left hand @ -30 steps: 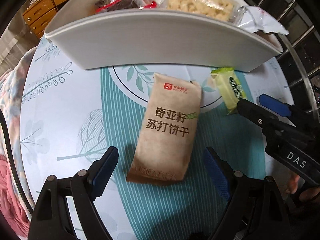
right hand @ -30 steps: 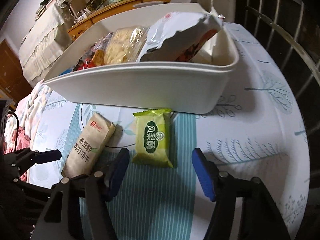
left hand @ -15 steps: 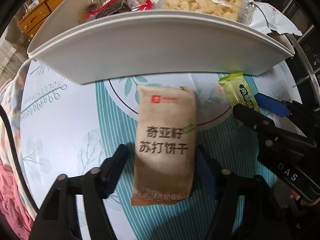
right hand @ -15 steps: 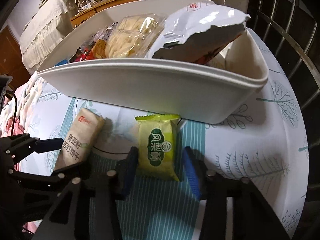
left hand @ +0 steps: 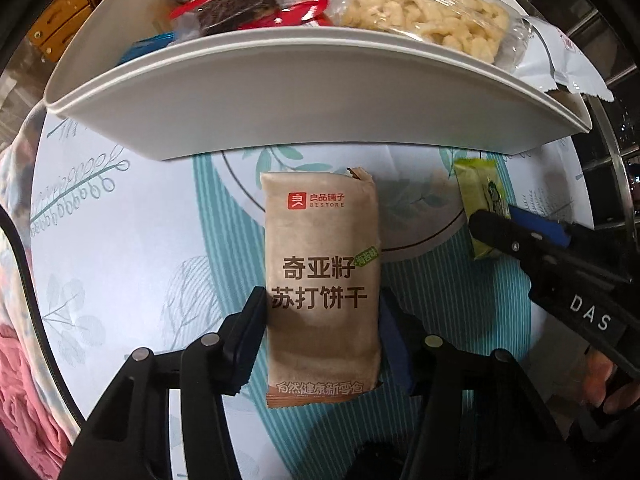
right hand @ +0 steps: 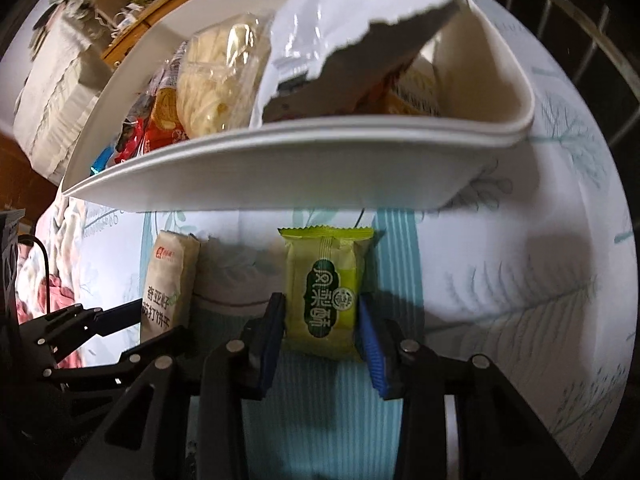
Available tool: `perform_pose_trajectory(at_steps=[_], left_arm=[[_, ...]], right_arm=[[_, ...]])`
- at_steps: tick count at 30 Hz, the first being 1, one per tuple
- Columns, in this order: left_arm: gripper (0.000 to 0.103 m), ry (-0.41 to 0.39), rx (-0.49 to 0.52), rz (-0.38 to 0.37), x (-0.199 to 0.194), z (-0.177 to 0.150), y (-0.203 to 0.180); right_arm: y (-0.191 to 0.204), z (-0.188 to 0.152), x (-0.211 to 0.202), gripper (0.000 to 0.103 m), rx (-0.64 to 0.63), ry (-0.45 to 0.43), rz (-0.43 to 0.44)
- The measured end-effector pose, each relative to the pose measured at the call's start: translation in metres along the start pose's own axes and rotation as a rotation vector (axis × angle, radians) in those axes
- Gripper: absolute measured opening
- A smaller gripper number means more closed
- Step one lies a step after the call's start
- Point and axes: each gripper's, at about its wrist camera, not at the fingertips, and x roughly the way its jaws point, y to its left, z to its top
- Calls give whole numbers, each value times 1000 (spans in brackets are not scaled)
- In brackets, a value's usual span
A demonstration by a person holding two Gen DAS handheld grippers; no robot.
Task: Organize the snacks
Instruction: 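Lift both held packets and carry them over the white tray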
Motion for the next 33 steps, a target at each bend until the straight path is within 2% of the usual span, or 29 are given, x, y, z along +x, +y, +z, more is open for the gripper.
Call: perform_pose_trajectory(at_steps=[6, 10, 11, 15, 16, 22, 24, 33], left_arm=[[53, 31, -42, -7, -20, 4, 13], [53, 35, -64, -7, -49, 7, 27], [53, 32, -66, -7, -57, -2, 27], [53, 18, -80, 10, -91, -2, 31], [53, 11, -83, 9, -101, -19, 26], [53, -68, -107, -2, -164, -19, 48], [53, -102, -109, 0, -182, -15, 51], [53, -267, -111, 1, -248, 17, 58]], right_arm=[[10, -15, -6, 37, 59, 105, 45], [29, -22, -17, 37, 68, 159, 93], [35, -23, -21, 37, 65, 170, 114], [64, -24, -37, 37, 3, 194, 179], [73, -24, -42, 37, -26, 192, 194], [107, -16, -77, 37, -169, 120, 248], [104, -15, -91, 37, -192, 85, 259], [109, 32, -143, 37, -288, -139, 237]])
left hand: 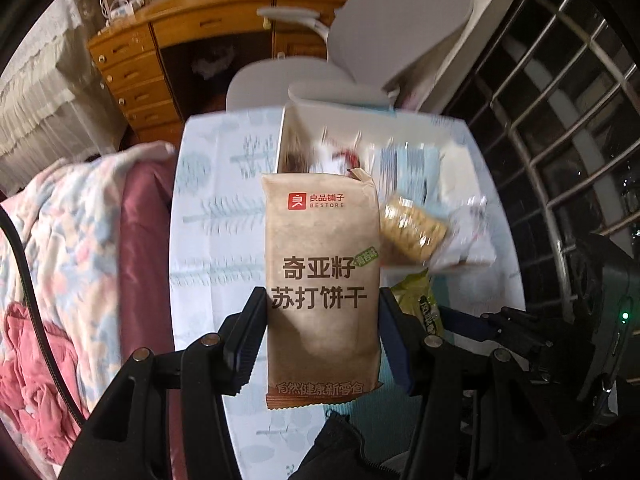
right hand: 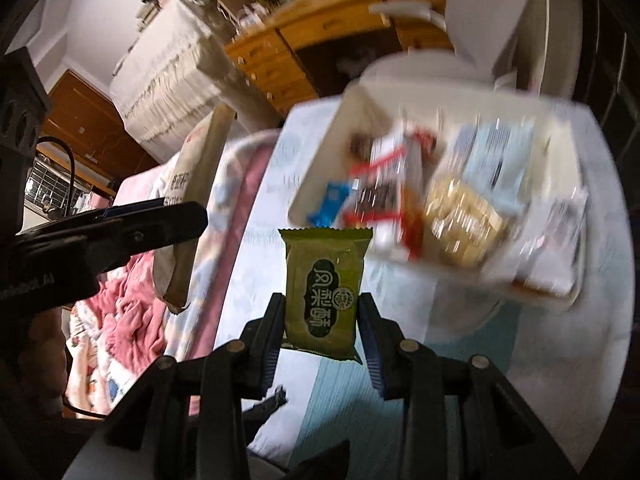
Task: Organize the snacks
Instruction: 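Lift both held packets and carry them over the white tray, then open both tools to drop the packets into the tray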
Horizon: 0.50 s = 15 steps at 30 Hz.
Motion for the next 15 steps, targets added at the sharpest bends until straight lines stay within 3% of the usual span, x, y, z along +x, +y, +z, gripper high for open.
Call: perform_pose_trajectory(at_steps=[10, 15], left_arm=[[53, -122, -18, -73, 3, 43, -15], [53, -149, -6, -142, 26, 51, -23]], right_arm=[[-9, 31, -7, 37, -77, -201, -118], [-25, 31, -4, 37, -17, -230, -216]])
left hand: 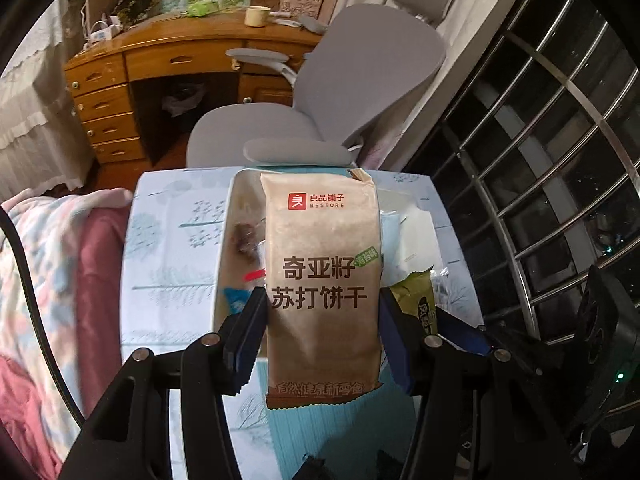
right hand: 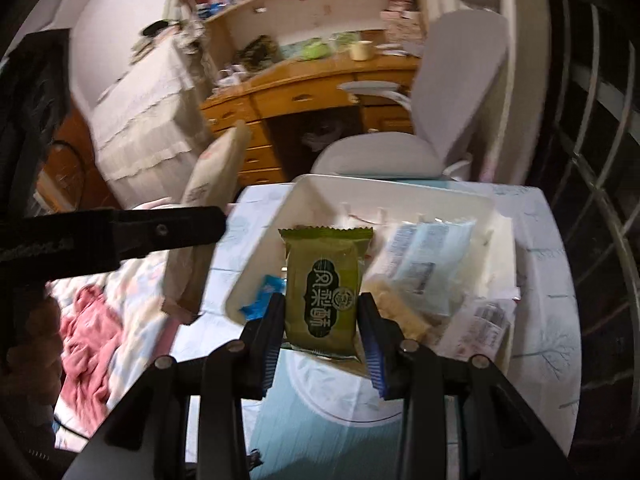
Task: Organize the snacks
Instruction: 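Open both tools to drop the packets into the tray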
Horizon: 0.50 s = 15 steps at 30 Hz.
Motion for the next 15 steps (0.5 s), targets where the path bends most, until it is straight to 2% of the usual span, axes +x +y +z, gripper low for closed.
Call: perform_pose_trajectory(at_steps=[3, 5, 7, 9, 12, 15], left_arm=[[54, 23, 2, -8, 11, 2, -2], [58, 30, 0, -1, 13, 2, -2], [74, 31, 2, -7, 12, 2, -1], [78, 19, -7, -10, 6, 0, 2], [79, 17, -25, -15, -3, -3, 10], [79, 20, -44, -10, -13, -10, 22]], right_arm=[[-10, 2, -4, 39, 10, -9, -49], [-15, 2, -9, 44, 17, -21, -69], [-18, 2, -13, 55, 29, -25, -89], [-19, 1, -18, 59, 54, -30, -95], [-16, -2, -22, 60, 89, -26, -95], [-10, -10, -27, 71, 116, -29, -97]])
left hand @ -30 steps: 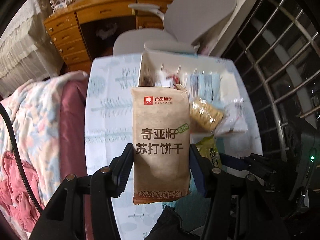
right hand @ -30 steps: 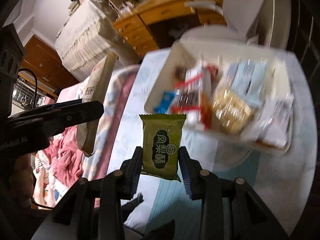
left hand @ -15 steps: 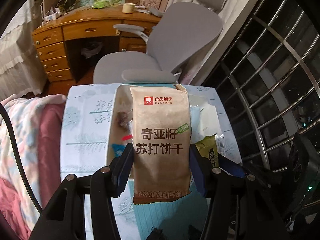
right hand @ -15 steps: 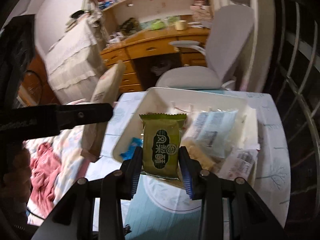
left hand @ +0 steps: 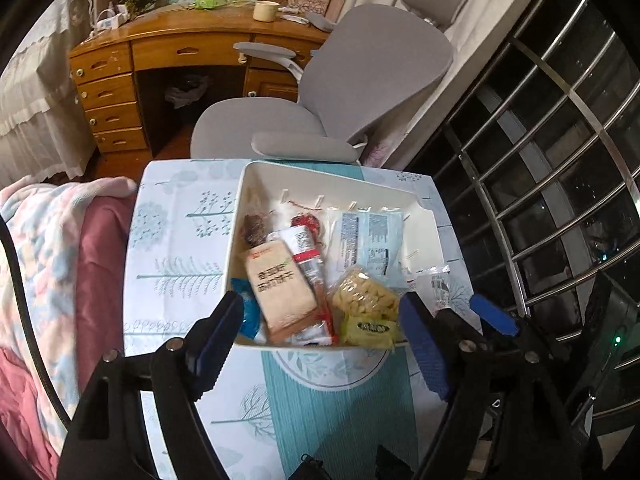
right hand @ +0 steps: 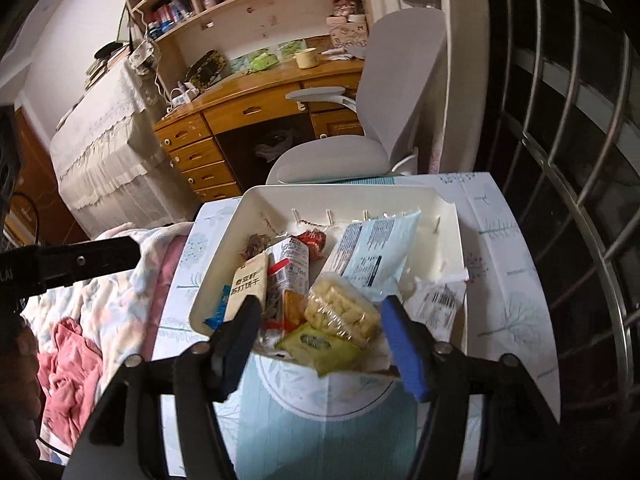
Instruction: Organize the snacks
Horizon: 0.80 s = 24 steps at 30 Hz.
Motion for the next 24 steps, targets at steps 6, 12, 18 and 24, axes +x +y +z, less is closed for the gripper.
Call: perform_pose_trajectory(at_steps=[6, 12, 18, 24], left_arm=[[79, -5, -22, -4, -25, -26, 28], [79, 1, -5, 7, -47, -68, 54], [79, 56, 12, 25, -64, -122, 72], [79, 76, -53, 69, -82, -168, 77]], right_arm=[[20, -31, -12, 78, 44, 22, -5], [41, -76, -22, 85, 118, 81, 5], [65, -118, -36, 87, 105, 156, 56], [65, -133, -60, 87, 16, 192, 102]])
